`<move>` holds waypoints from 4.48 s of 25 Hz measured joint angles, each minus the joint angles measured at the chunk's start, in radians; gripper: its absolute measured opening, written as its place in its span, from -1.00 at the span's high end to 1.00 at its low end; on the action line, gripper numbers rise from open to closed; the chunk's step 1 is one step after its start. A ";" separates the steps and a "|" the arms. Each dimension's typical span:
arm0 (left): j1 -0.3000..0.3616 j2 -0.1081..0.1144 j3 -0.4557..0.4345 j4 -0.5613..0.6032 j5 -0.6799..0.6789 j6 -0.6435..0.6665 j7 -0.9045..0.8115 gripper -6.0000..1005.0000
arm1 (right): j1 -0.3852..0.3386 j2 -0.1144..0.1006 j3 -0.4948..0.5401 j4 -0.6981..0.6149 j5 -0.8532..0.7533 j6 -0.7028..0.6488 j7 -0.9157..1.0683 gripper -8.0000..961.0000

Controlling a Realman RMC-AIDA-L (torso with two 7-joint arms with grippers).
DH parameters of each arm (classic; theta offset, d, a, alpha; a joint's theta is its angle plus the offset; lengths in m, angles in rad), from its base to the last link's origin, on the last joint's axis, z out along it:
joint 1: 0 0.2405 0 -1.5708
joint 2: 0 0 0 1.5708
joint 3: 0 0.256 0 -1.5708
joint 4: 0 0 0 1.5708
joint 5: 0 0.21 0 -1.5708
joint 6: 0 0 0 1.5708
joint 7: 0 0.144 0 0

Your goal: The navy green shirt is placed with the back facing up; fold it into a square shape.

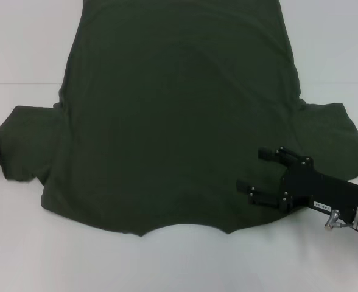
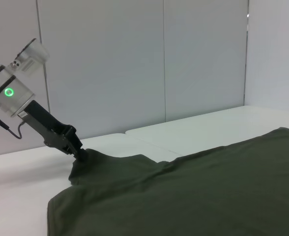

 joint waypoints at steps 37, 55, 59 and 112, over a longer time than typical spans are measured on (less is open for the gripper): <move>-0.151 0.024 0.112 0.216 0.115 0.172 -0.078 0.91 | -0.009 0.002 -0.009 0.007 0.007 0.000 -0.001 -0.93; -0.187 -0.070 0.230 0.235 0.131 0.146 -0.086 0.88 | -0.009 0.003 -0.004 0.008 0.007 -0.001 0.000 -0.93; -0.181 -0.123 0.253 0.211 0.137 0.107 -0.089 0.87 | -0.009 0.003 -0.002 0.008 0.007 -0.001 0.000 -0.93; 0.150 -0.112 0.025 0.022 -0.622 0.552 0.961 -0.72 | -0.010 0.002 -0.002 0.019 0.007 0.000 -0.004 -0.93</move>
